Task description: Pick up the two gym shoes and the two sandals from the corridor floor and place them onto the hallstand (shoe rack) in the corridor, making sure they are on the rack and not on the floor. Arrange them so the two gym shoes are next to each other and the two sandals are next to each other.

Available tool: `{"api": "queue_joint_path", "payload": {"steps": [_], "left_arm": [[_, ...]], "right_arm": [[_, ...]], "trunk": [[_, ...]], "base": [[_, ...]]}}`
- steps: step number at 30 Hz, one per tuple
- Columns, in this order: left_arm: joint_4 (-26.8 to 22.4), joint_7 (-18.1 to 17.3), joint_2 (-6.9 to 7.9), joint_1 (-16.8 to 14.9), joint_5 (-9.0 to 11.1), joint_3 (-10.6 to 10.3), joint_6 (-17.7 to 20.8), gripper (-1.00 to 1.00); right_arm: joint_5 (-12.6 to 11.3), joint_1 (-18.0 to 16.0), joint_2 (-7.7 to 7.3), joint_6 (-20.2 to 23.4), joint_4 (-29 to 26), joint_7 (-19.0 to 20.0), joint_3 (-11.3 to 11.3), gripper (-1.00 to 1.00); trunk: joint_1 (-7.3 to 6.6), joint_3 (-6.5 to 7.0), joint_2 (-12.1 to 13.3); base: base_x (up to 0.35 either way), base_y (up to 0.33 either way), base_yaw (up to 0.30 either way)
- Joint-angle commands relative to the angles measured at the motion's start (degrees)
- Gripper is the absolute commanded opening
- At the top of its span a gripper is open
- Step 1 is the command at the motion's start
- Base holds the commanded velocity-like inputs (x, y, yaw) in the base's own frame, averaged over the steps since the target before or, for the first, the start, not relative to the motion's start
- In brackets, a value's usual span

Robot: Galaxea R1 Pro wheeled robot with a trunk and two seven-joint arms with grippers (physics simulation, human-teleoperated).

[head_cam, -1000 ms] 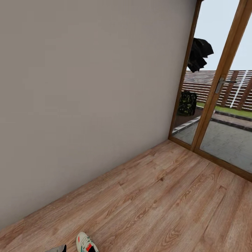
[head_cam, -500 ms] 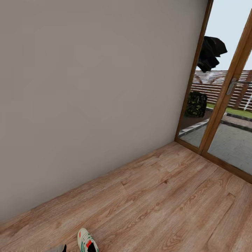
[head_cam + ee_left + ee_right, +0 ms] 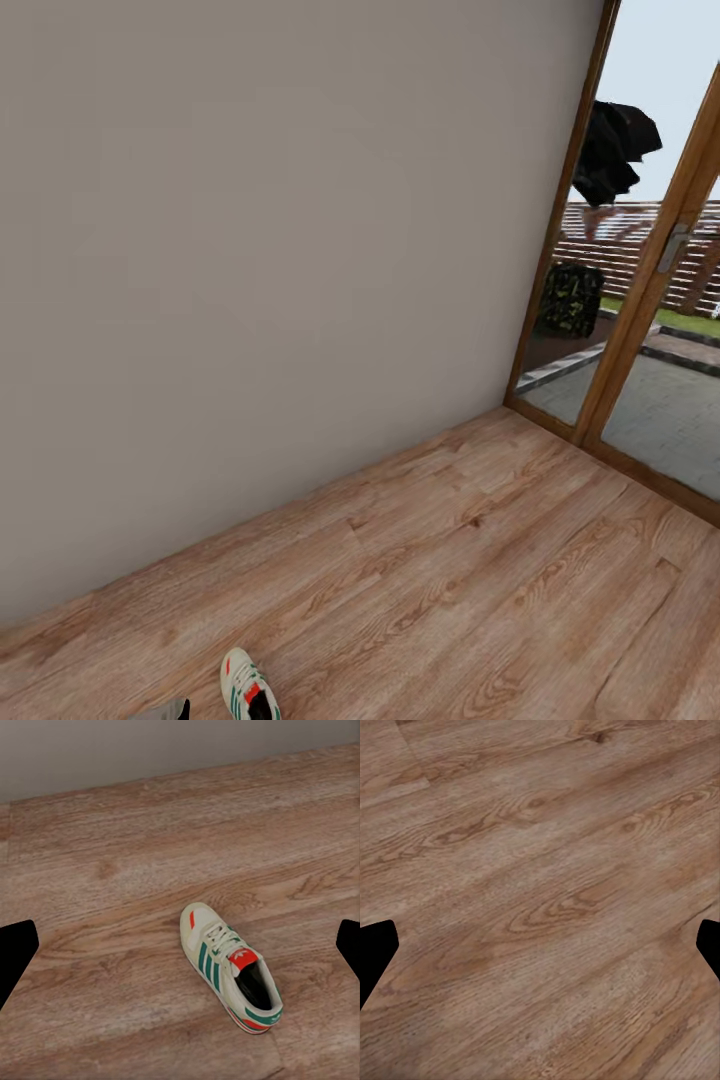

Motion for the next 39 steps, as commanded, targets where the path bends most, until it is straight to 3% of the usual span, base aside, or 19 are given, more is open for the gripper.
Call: {"api": "queue_joint_path", "payload": {"steps": [1,15,31,33,34,38,39], "left_arm": [[0.0,0.0,0.0,0.0,0.3,-0.1,-0.2,1.0],[0.0,0.0,0.0,0.0,0.3,0.0,-0.2,1.0],[0.0,0.6,0.07,-0.5,0.6,0.3,0.8,1.0],[-0.2,0.7,-0.03,-0.9,0.5,0.3,1.6,1.0],[-0.4,0.7,-0.14,-2.0,0.4,0.3,3.7,1.0],[-0.3,0.7,-0.26,-5.7,0.3,0.2,8.9,1.0],[-0.2,0.8,-0.31,-7.7,0.3,0.0,12.0,1.0]], "right_arm": [[0.0,0.0,-0.01,-0.2,0.0,0.0,0.0,1.0],[0.0,0.0,-0.01,-0.2,0.0,0.0,0.0,1.0],[0.1,-0.1,0.09,-0.1,-1.4,0.3,0.2,1.0],[0.1,-0.2,0.08,0.2,-4.8,0.3,0.3,1.0],[0.2,-0.4,0.08,0.4,-8.7,0.3,0.3,1.0],[0.3,-1.0,0.04,0.8,-13.7,0.2,0.3,1.0],[0.4,-1.6,0.02,1.7,-16.0,0.2,0.3,1.0]], "trunk": [[0.0,-0.05,0.0],[0.0,-0.05,0.0],[0.0,-0.05,0.0],[0.0,-0.05,0.0],[0.0,-0.05,0.0],[0.0,-0.05,0.0],[0.0,-0.05,0.0]], "base": [[0.0,-0.009,0.007],[0.018,-0.151,0.061],[0.007,-0.021,0.026],[0.0,0.0,0.0],[0.0,0.0,0.0],[0.0,0.0,0.0],[0.0,0.0,0.0]]}}
